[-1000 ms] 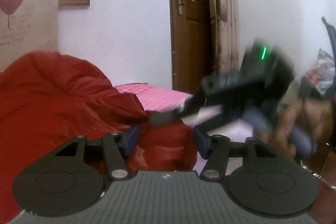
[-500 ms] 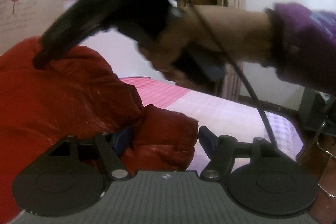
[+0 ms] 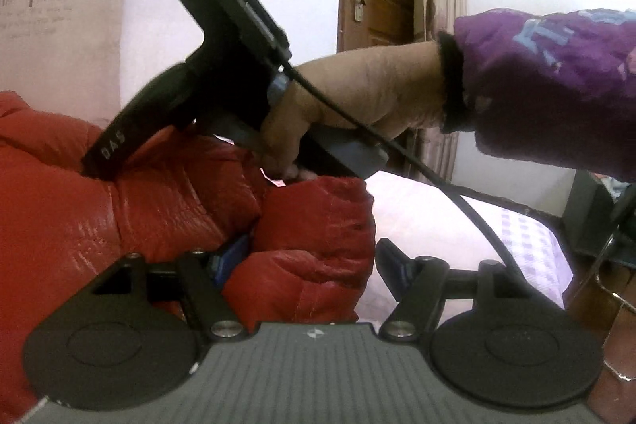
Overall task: Fold large clothes
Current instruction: 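Press the jacket bundle with the right tool while the left tool holds it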
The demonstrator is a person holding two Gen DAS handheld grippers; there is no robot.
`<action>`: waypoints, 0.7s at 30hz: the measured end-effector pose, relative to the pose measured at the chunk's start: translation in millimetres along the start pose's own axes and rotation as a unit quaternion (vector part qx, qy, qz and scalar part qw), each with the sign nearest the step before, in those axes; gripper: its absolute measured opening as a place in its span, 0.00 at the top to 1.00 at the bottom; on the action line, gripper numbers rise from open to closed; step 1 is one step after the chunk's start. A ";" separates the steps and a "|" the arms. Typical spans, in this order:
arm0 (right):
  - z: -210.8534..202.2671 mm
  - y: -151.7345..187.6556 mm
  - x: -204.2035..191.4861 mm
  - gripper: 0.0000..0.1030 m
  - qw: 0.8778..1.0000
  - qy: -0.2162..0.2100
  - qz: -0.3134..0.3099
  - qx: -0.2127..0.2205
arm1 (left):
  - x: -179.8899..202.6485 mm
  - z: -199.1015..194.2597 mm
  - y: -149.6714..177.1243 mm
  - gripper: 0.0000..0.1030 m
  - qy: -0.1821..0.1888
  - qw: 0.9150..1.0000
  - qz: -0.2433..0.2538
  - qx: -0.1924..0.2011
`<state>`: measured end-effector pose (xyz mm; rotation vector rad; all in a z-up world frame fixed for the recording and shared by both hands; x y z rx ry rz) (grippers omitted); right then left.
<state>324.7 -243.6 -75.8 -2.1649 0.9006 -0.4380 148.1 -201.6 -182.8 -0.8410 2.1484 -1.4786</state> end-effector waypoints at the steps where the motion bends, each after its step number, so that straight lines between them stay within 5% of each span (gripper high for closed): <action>1: 6.6 -1.9 2.3 0.68 1.000 -0.004 0.002 -0.005 | -1.2 0.9 0.3 0.33 0.002 1.000 -0.003 -0.001; 13: 29.0 5.8 4.9 0.69 1.000 -0.012 -0.007 -0.009 | -5.2 15.1 -10.0 0.33 0.004 0.999 -0.017 -0.033; 18: 30.5 26.3 13.8 0.69 0.998 -0.022 0.042 0.049 | -6.5 23.2 -13.2 0.33 0.008 0.999 -0.023 -0.043; 21: 24.4 25.7 19.8 0.68 0.996 -0.035 0.062 0.048 | -7.4 25.6 -13.9 0.33 0.009 0.998 -0.023 -0.051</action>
Point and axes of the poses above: each gripper's, at about its wrist camera, not at the fingertips, and z roughly the way its jaws point, x to its right, y to its underside, the point moved 2 cm from there along z, roughly the way its jaws point, and after that the axes turned 3 degrees about -x, right-handed, at the moved point
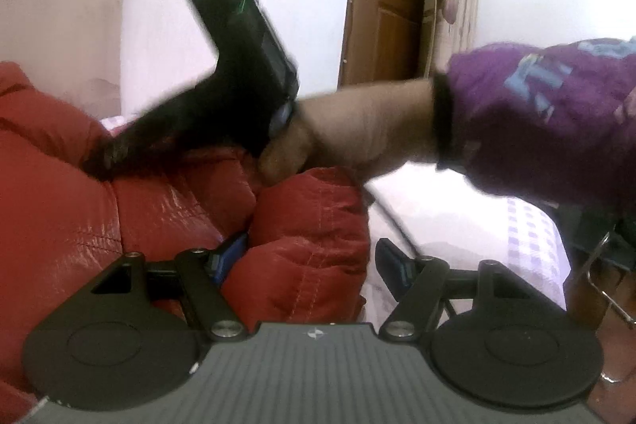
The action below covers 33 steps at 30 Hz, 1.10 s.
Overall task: Fold large clothes
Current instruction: 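Press the jacket bundle with the right tool while the left tool holds it, then grasp the red jacket bundle with the left tool while the right tool grips its side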
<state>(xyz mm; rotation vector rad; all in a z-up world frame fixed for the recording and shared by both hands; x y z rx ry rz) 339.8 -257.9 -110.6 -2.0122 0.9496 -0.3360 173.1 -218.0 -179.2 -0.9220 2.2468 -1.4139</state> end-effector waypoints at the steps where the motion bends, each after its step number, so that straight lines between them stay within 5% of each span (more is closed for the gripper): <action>1: -5.1 -4.0 3.7 0.67 1.000 -0.007 0.016 -0.006 | 0.0 0.2 -0.1 0.33 0.000 1.000 0.001 -0.002; 9: -112.6 14.5 -19.0 0.57 0.999 0.041 0.016 0.005 | 10.0 3.2 -4.3 0.29 -0.023 0.999 0.034 -0.006; 17: -131.2 78.8 -35.0 0.56 0.997 0.060 0.041 -0.037 | 23.6 -35.9 1.1 0.28 -0.039 0.996 0.073 0.036; 20: -129.1 93.3 -32.0 0.56 0.995 0.067 0.067 -0.023 | 15.2 -53.7 -2.0 0.37 -0.070 0.994 0.064 0.058; 21: -126.8 96.6 -28.1 0.55 0.994 0.064 0.087 -0.018 | 9.8 -53.0 -2.1 0.50 -0.080 0.994 0.060 0.050; 25: -113.9 123.8 -30.6 0.54 0.980 0.063 0.191 0.006 | -7.8 -51.7 -4.6 0.56 -0.080 0.996 0.024 0.039; 27: -111.6 120.9 -37.3 0.54 0.980 0.078 0.180 -0.004 | -10.5 -48.8 -2.7 0.56 -0.085 0.995 0.027 0.037; 33: -115.5 132.3 -10.4 0.51 0.948 -0.013 0.317 -0.001 | -14.7 -54.7 -0.9 0.52 -0.083 0.995 0.037 0.035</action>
Point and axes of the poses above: each gripper's, at about its wrist camera, not at the fingertips, and z roughly the way its jaws point, x to its right, y to its underside, the point moved 2 cm from there along z, roughly the way its jaws point, and after that the axes turned 3 degrees about -x, right-handed, at the moved point
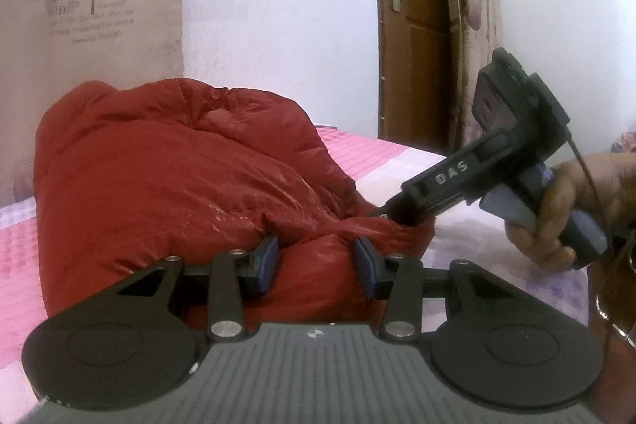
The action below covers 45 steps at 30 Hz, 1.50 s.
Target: Fold large clothes
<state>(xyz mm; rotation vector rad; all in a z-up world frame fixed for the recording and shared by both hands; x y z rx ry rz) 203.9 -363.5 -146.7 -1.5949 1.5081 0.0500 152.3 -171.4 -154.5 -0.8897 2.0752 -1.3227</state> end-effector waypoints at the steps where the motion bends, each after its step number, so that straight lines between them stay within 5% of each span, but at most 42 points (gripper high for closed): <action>1: 0.2 2.4 1.1 0.50 1.000 -0.010 0.006 -0.001 | -0.9 -2.0 1.7 0.48 0.003 1.000 0.005 0.001; 6: 0.3 13.3 5.4 0.49 0.999 -0.049 0.015 0.007 | -0.7 -19.2 1.2 0.22 0.017 1.000 -0.003 0.018; 10: 5.7 12.8 -2.5 0.49 0.999 -0.026 -0.018 0.016 | 5.0 -31.8 -8.0 0.05 -0.012 0.999 0.002 0.033; 17: -4.1 24.4 -14.0 0.37 0.998 0.008 -0.047 0.036 | 1.7 -32.6 -22.0 0.00 -0.074 0.997 0.009 0.025; 26: -0.7 26.3 -25.8 0.26 0.995 0.048 -0.069 0.050 | -23.9 -36.4 -23.7 0.00 -0.104 0.994 -0.014 0.002; 45: 1.2 26.9 -28.1 0.25 0.995 0.050 -0.070 0.054 | -53.9 -33.1 -20.2 0.00 -0.133 0.990 -0.026 -0.024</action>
Point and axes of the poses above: each gripper's, at about its wrist camera, not at the fingertips, and z roughly the way its jaws point, x to its right, y to its underside, the point moved 2 cm from there along z, roughly the way its jaws point, and after that the axes turned 3 degrees about -x, right-handed, at the moved point
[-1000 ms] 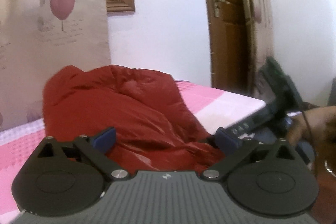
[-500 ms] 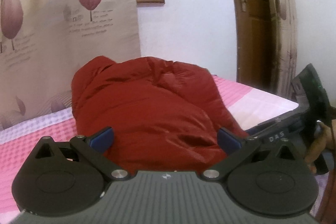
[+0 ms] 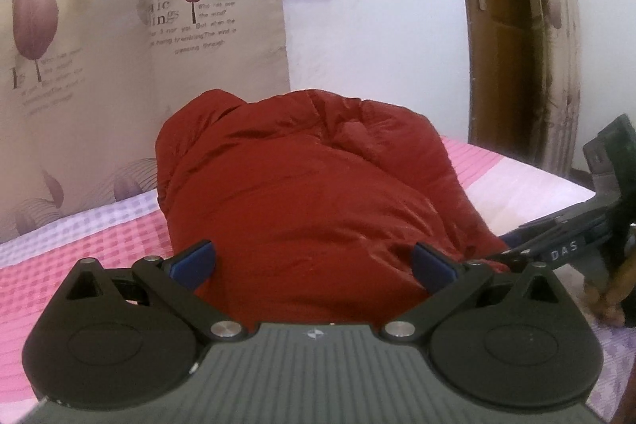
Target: Fold large clothes
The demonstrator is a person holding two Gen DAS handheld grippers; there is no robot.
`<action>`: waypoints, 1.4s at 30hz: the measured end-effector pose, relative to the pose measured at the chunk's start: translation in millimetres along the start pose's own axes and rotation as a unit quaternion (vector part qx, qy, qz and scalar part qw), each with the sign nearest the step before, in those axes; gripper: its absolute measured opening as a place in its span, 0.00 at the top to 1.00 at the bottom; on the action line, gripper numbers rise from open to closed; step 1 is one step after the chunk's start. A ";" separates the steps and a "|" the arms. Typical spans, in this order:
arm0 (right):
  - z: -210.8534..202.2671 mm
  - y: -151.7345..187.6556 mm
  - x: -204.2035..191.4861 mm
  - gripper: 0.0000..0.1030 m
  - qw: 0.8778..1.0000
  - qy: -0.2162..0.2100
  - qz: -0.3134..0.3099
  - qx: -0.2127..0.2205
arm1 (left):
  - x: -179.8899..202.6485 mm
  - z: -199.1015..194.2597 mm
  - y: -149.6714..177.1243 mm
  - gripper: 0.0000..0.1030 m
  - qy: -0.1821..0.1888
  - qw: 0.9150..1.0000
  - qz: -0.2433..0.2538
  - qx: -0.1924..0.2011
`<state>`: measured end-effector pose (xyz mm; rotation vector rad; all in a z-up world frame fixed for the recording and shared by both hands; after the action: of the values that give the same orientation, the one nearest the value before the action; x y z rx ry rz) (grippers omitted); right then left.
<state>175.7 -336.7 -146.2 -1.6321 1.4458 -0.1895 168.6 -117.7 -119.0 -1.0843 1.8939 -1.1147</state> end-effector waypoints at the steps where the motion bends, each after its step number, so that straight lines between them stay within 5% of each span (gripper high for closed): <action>1: -0.3 0.4 0.7 0.25 1.000 0.000 0.000 0.000 | -1.0 1.0 0.1 0.00 0.000 1.000 0.001 -0.001; 18: -0.1 -1.0 2.5 0.24 1.000 0.002 -0.002 0.002 | -5.9 13.2 -2.9 0.00 0.006 0.999 0.031 -0.008; 26: -0.2 -0.8 2.8 0.24 1.000 0.000 0.000 0.002 | -17.0 14.7 -3.6 0.00 0.040 0.999 0.025 -0.003; 35: 1.2 -2.2 4.8 0.22 1.000 -0.003 0.003 0.001 | -68.9 16.6 4.0 0.00 0.129 0.987 -0.100 -0.011; 39: 1.3 -2.2 5.8 0.22 1.000 -0.003 0.004 0.002 | -86.3 23.2 9.4 0.00 0.134 0.981 -0.139 -0.013; 42: 0.8 -1.9 6.8 0.21 1.000 -0.003 0.006 0.003 | -110.4 32.5 16.6 0.00 0.170 0.960 -0.222 -0.026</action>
<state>179.6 -342.2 -148.3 -1.6176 1.4501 -0.1820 237.8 -25.1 -132.1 -1.4725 1.9976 -1.5950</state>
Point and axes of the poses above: each gripper's, at about its wrist camera, not at the fingertips, and z roughly the way its jaws point, x to its right, y to its underside, the point moved 2 cm from there along z, roughly the way its jaws point, and after that the axes turned 3 degrees about -x, right-handed, at the moved point
